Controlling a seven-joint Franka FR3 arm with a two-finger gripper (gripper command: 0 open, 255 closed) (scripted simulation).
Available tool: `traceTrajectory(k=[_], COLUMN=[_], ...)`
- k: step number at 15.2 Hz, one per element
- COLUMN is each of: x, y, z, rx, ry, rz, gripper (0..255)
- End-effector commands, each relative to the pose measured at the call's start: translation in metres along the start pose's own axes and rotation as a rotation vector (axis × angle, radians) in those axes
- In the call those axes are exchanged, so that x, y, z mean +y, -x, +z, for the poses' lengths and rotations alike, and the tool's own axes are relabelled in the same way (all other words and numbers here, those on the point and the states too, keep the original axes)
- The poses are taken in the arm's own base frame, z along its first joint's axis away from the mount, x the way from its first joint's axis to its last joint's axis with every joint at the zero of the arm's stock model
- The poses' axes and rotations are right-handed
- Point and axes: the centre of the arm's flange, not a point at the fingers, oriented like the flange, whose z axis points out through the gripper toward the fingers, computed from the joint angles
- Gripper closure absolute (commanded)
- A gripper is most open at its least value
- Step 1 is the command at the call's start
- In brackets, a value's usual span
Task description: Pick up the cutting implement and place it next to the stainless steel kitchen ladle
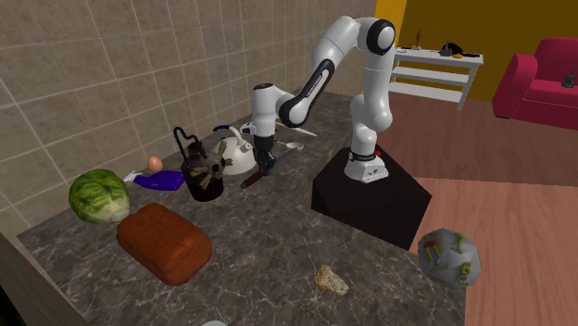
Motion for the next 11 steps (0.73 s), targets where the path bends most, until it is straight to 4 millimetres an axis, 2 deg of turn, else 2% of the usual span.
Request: traceTrajectory(k=[1,7,8,11], x=[0.0004,0.0005,0.0006,0.0005], y=[0.001,0.0009,0.0008,0.0009], z=[0.0038,0.0038,0.0038,0.0038], rx=[0.0,0.0,0.0,0.0], ry=[0.0,0.0,0.0,0.0], rz=[0.0,0.0,0.0,0.0], gripper=[255,255,0,0])
